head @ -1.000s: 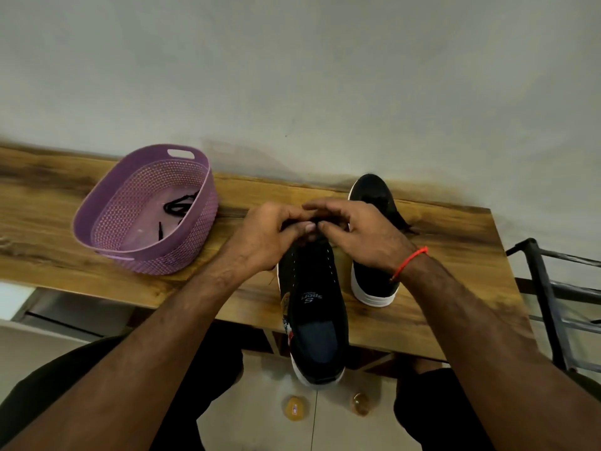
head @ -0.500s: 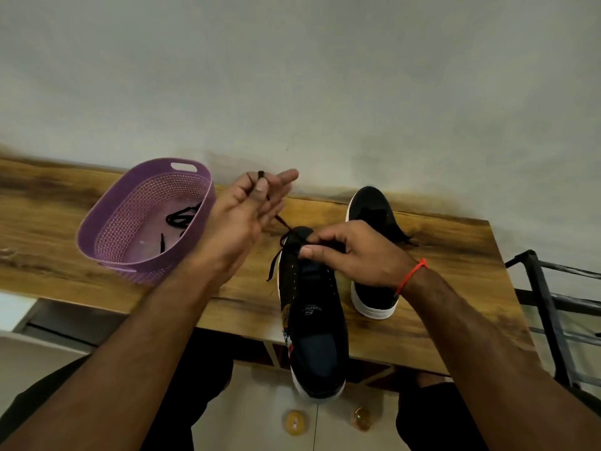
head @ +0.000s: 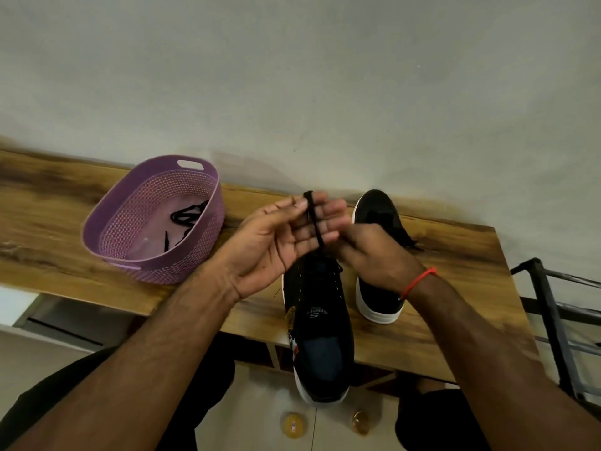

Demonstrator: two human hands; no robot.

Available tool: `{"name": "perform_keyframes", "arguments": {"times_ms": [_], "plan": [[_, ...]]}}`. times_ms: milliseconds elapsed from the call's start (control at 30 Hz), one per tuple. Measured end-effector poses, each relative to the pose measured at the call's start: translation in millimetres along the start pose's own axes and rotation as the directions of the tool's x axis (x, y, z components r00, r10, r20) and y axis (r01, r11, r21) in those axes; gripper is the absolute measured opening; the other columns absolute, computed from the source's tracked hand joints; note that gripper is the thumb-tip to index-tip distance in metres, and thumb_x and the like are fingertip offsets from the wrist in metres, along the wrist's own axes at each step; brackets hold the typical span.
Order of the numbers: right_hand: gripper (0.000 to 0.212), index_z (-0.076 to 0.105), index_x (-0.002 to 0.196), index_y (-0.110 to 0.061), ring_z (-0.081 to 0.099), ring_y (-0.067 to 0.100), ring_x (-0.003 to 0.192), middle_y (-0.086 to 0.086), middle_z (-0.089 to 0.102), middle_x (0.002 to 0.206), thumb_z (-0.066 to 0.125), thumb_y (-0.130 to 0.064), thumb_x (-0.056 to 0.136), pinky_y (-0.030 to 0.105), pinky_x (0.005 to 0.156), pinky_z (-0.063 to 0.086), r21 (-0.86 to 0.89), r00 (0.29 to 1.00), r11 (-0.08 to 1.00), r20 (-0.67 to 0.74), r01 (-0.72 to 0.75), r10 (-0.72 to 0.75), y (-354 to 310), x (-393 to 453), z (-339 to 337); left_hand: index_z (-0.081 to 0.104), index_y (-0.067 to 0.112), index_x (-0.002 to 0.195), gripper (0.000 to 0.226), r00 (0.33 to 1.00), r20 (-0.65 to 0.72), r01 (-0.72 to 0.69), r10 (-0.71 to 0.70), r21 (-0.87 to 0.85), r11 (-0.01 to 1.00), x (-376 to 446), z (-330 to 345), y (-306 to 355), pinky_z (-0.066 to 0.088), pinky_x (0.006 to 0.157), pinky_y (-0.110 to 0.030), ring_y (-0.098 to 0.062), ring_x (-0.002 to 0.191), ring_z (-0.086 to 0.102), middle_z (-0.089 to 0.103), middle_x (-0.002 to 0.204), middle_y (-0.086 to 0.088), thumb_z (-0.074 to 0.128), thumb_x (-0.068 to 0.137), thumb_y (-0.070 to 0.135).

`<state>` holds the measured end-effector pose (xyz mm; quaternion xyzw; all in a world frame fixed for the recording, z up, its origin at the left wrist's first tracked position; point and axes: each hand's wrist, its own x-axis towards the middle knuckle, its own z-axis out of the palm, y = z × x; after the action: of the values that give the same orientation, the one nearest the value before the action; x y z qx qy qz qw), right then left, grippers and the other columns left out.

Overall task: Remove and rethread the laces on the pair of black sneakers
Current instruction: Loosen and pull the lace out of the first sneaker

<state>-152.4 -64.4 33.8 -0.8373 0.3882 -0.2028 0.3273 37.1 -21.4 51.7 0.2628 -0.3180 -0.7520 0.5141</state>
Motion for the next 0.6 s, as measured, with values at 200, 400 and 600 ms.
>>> {"name": "perform_keyframes", "arguments": {"times_ms": [200,400,600], "plan": [[0.023,0.072,0.087,-0.011,0.065,0.012,0.073,-0.003,0.07,0.079,0.06,-0.027,0.098,0.024,0.069,0.052,0.254,0.995,0.964,-0.079,0.074,-0.055,-19.0,0.7,-10.0,0.07,0.009,0.114,0.028,0.981,-0.097,-0.027,0.166,0.786,0.618,5.5,-13.7,-10.1,0.053,0.098,-0.03,-0.016,0.107,0.07,0.076,0.109,-0.003,0.044,0.105,0.004],[0.014,0.071,0.083,-0.021,0.06,-0.006,0.071,-0.017,0.069,0.072,0.064,-0.023,0.096,0.016,0.068,0.044,0.244,0.917,0.969,-0.393,0.031,0.069,0.4,3.2,-15.0,0.074,0.007,0.097,0.042,0.984,0.023,0.149,-0.176,0.434,0.888,-5.1,4.4,1.7,0.058,0.078,-0.033,-0.029,0.08,0.072,0.073,0.087,-0.015,0.034,0.102,0.02],[0.026,0.071,0.094,-0.011,0.059,-0.002,0.067,-0.022,0.064,0.073,0.05,-0.023,0.104,0.013,0.063,0.042,0.075,0.993,0.996,0.101,0.047,-0.054,-7.0,-5.2,1.1,0.055,0.005,0.137,0.054,0.971,-0.124,-0.177,0.206,0.213,0.961,7.2,-9.1,1.9,0.041,0.116,-0.041,-0.024,0.128,0.06,0.065,0.135,-0.013,0.023,0.11,0.038]]}}
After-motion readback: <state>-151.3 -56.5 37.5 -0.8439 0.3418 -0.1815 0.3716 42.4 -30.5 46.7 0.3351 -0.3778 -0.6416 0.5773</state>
